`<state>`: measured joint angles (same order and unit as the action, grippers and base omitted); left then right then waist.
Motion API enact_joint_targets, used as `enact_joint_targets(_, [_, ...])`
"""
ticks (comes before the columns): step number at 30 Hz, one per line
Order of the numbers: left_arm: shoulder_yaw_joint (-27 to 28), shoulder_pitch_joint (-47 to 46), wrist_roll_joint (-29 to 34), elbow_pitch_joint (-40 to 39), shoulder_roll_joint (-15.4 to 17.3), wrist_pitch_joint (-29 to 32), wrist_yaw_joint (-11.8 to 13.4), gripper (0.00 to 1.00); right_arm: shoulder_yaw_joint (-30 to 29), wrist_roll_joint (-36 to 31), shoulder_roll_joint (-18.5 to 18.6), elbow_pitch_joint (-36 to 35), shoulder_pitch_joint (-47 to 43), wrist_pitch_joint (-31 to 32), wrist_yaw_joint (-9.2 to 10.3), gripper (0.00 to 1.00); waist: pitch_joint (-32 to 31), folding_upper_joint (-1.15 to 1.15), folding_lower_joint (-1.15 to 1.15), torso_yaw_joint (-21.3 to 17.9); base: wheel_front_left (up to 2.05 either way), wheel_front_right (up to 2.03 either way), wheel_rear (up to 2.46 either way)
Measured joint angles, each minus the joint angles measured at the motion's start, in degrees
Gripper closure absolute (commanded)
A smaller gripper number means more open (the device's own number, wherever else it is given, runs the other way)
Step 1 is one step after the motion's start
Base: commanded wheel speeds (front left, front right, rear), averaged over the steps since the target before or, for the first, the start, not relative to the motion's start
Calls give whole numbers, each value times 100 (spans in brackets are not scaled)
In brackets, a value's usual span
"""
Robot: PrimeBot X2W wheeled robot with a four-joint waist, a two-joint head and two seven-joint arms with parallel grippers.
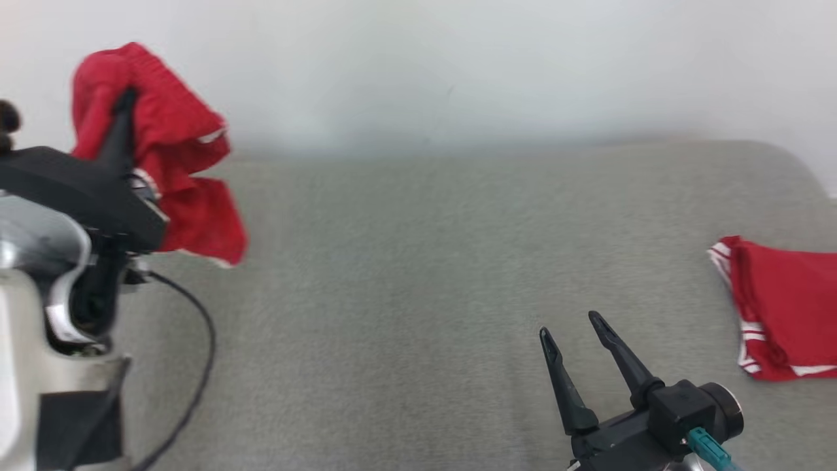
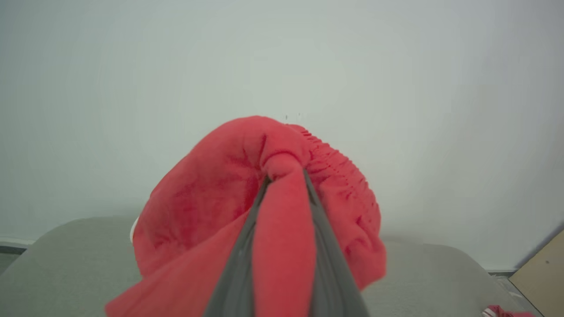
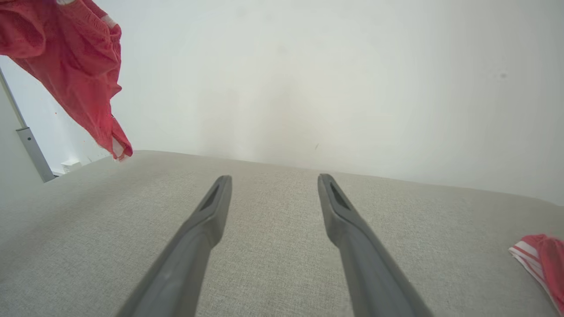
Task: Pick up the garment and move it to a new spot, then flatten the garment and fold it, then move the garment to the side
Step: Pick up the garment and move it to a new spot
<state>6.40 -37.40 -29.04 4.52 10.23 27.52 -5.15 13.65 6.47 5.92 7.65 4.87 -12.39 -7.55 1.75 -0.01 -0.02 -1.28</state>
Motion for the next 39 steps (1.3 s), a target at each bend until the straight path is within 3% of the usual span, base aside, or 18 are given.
enact_joint_targets(6, [-595, 296, -123, -398, -422, -169, -92, 100, 4, -23, -25, -30, -51, 32, 0, 0, -227, 0, 0, -470, 0, 0, 0])
enact_joint_targets(13, [-1207, 799, -181, -243, -653, -609, -89, 100, 65, -26, -7, -108, -119, 105, 0, 0, -293, 0, 1, -1122, 0, 0, 0])
enact_joint_targets(16, [-1410, 1042, -248, 81, -699, -864, -37, 100, 91, -15, 20, -127, -108, 127, 0, 0, -280, 1, 1, -1408, 0, 0, 0])
enact_joint_targets(27, [-2118, 1483, 625, 1855, -672, -1747, 108, 100, 123, 49, 29, -124, -50, 113, 0, 0, -67, 2, 1, -2283, 0, 0, 0])
enact_joint_targets(28, [-2192, 1483, 677, 1991, -678, -1814, 108, 85, 121, 49, 26, -119, -50, 103, 0, 0, -35, 2, 2, -2320, 0, 0, 0])
enact_joint_targets(30, [-2264, 1483, 755, 2098, -687, -1891, 112, 0, 119, 49, 22, -115, -50, 103, 0, 0, -2, 1, 2, -2345, 0, 0, 0])
enact_joint_targets(39, [-2721, 1451, 809, 2351, -730, -2825, 163, 0, 25, 41, -3, -111, -71, 101, 0, 0, 52, 2, 2, -2128, 0, 0, 0])
